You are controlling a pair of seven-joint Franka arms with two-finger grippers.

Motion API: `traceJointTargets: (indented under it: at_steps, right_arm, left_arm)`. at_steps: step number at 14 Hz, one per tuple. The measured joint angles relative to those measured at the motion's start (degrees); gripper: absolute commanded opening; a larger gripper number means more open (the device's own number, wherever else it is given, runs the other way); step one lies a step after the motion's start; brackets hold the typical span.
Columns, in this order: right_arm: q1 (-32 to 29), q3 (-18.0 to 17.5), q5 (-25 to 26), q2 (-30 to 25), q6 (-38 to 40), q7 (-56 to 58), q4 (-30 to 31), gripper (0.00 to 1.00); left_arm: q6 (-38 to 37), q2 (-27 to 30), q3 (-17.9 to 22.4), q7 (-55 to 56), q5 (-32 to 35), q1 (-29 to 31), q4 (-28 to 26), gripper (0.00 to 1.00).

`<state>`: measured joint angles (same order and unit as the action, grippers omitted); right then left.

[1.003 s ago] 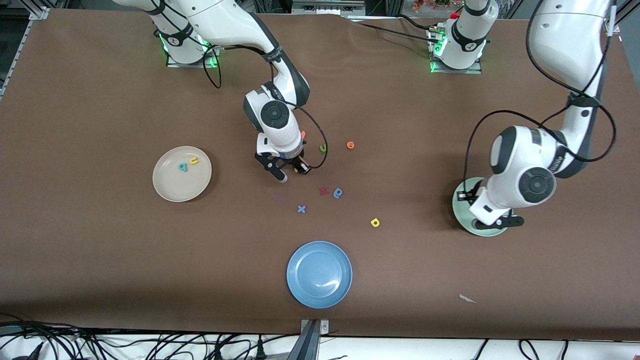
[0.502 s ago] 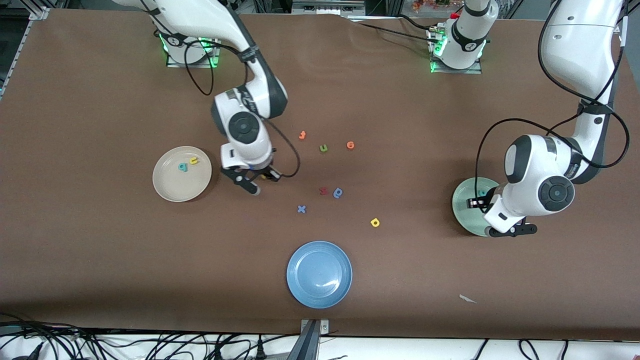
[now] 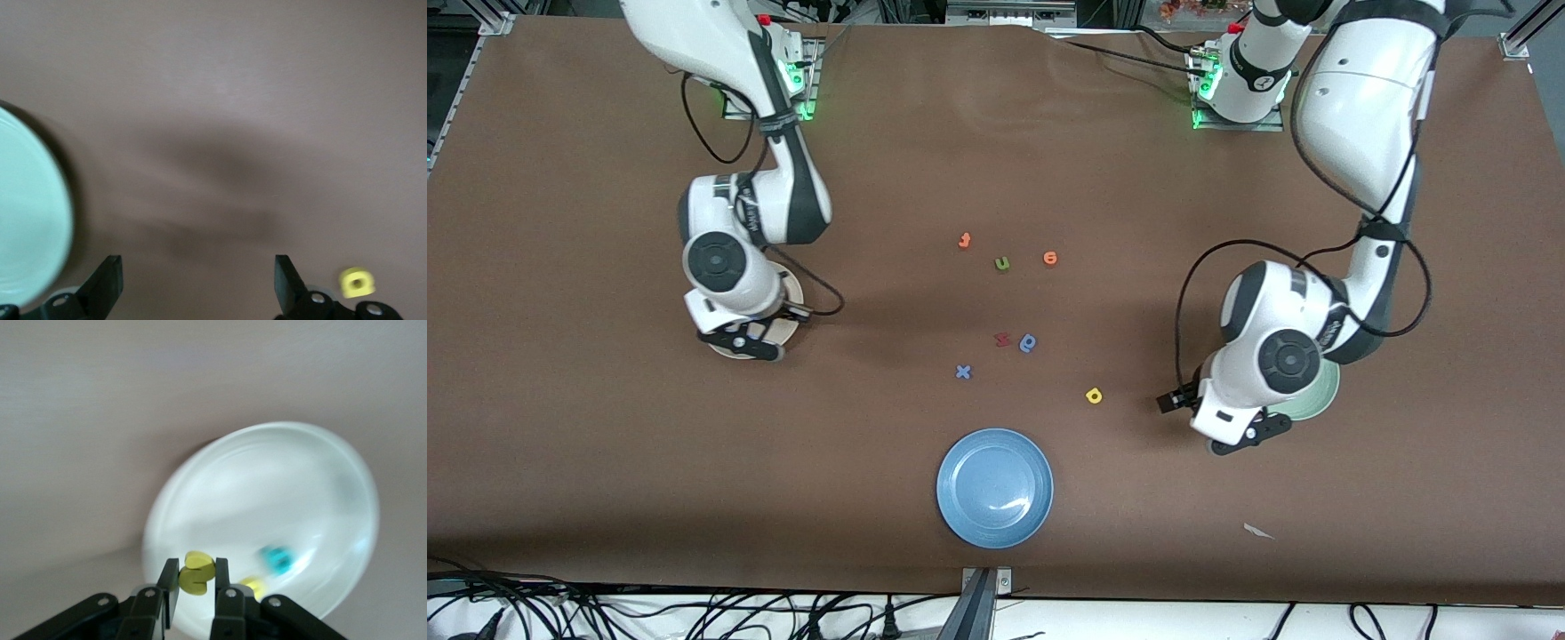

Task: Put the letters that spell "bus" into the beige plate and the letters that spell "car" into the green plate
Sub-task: 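Drop the yellow 2 onto the cream plate while the left gripper grasps the yellow a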

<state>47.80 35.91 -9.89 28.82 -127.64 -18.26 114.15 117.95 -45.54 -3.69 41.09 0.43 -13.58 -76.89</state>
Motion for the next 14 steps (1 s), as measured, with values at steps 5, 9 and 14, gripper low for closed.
traceJointTargets:
  at_steps: [5, 9, 14]
  right_arm:
    - [-5.56, 1.18, -0.03, 0.51, -13.49, 12.73, 8.71, 1.0]
    - [-4.82, 0.65, -0.12, -0.76, -10.62, 12.96, 7.01, 1.0]
    - [-4.29, 0.55, -0.13, -3.41, 13.32, 12.98, -8.6, 1.0]
  left_arm:
    - [3.02, -4.22, -0.07, 11.62, -2.95, -3.93, 3.76, 1.0]
    - [9.74, -8.19, -0.09, 18.25, -3.01, -7.8, 3.84, 1.0]
    - [10.41, -9.11, 0.0, 20.96, -3.01, -9.5, 3.96, 0.83]
